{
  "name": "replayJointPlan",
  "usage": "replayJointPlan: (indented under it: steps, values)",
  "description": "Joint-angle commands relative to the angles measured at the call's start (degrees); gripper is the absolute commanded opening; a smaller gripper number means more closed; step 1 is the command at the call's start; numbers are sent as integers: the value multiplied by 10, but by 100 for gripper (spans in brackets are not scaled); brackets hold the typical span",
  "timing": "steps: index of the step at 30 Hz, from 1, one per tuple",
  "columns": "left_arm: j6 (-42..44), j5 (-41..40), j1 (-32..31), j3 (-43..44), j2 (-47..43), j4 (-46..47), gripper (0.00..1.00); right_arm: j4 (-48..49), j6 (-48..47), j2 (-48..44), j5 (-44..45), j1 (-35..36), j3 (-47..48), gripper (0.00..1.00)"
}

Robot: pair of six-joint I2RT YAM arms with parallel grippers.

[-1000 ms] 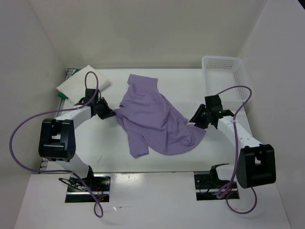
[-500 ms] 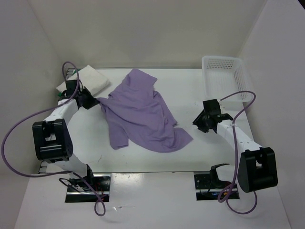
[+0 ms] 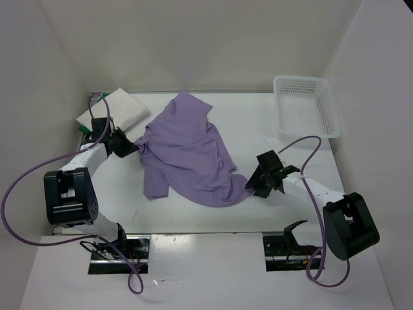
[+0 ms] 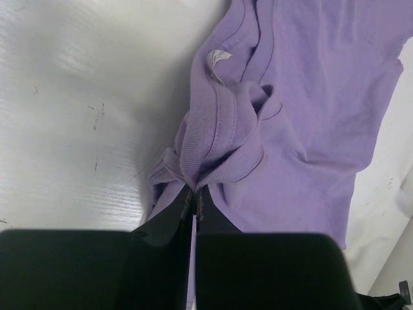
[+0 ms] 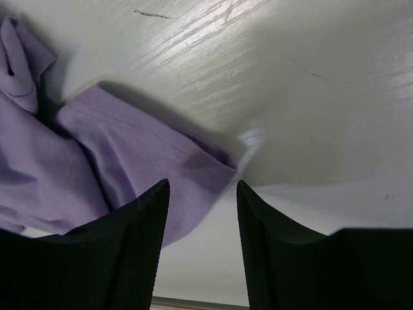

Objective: Fold and stack the t-shirts
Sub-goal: Flatten out the tshirt

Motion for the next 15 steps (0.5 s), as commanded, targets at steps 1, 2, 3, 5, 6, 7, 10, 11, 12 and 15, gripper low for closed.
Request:
replayJointPlan:
  steps: [1,2,3,5,6,7,10,11,12,15]
  values:
    - [0,19,0,-2,-15,24,0,35,27,-12,-7,9,-19,52]
    - [-5,19,0,-2,-15,24,0,43,33,-5,-13,9,-25,52]
    - [-5,19,0,-2,-15,24,0,57,33,-4,-13,9,-25,52]
    - [-10,19,-5,-2,-15,24,0,71,40,7,-4,9,-20,38]
    - [-10,19,-11,-2,-15,24,0,71,40,15,1,9,-13,21]
    - [-10,19,-11,4,-15,24,0,71,33,29,1,9,7,13]
    - [-16,31,-11,19,-29,12,0,45,12,10,25,9,63,0]
    - [-16,31,-11,25,-37,2,0,35,5,-8,36,9,80,0]
    - [-16,31,-11,32,-43,-3,0,10,-2,-28,51,9,101,0]
    - [-16,31,-11,58,-61,-15,0,-52,-45,-81,94,-5,222,0]
